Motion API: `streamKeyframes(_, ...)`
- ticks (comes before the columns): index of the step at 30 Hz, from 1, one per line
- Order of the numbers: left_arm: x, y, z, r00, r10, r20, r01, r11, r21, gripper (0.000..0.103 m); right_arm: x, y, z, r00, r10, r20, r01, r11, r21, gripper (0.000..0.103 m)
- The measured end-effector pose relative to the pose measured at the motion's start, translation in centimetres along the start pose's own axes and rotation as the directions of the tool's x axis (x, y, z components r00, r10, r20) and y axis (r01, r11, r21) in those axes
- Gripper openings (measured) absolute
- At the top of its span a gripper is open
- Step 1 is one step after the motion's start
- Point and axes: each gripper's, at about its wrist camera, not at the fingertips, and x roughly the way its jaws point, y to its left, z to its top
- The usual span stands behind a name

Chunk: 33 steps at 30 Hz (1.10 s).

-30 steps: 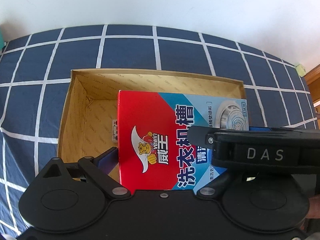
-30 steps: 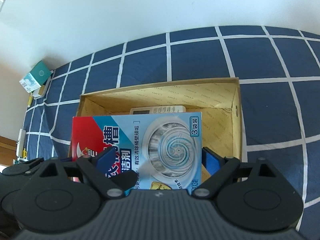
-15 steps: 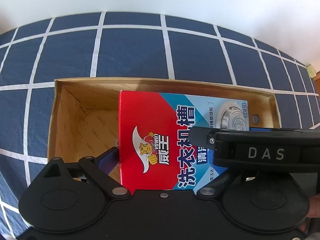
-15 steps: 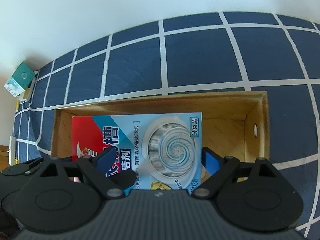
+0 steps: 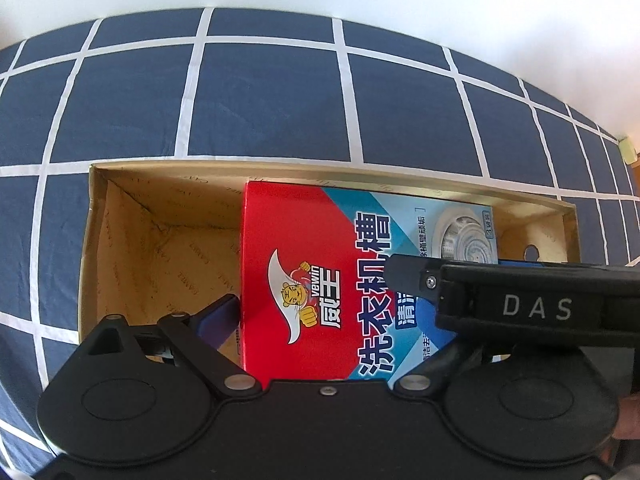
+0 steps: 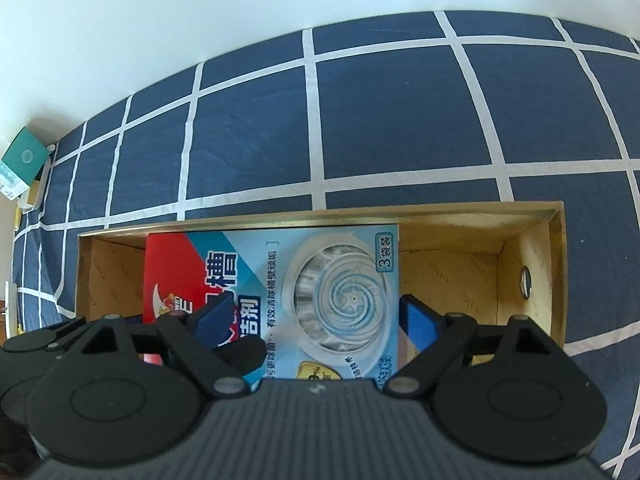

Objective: Organize objects
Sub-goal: 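Lower the detergent box into the box beside the remotes, then open the right tool and withdraw it from the detergent box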

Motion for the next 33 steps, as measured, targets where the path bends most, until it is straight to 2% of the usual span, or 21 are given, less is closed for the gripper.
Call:
streamKeyframes(16, -0.6, -0.2, -0.2, 0.999, 0.035, 0.006, -0.035, 0.999, -0.007, 0.096, -0.1, -0.1, -0.1, 1.000, 0.001, 0.003, -0.001, 1.000, -0.011, 0.088)
streamKeyframes(23, -2.4, -0.3, -1.5, 0.997, 0.079, 0.025, -0.078, 0.997, -0.031, 0.097, -2.4, 0.0, -0.7, 0.999, -0.002, 0.045, 0.003, 0.999, -0.033, 0.089)
streamKeyframes(33, -5.7, -1.2, -4.6, 0.993, 0.106, 0.056, -0.103, 0.993, -0.058, 0.099, -6.2, -0.2, -2.8, 0.994, -0.047, 0.095, 0.054, 0.997, -0.063, 0.093)
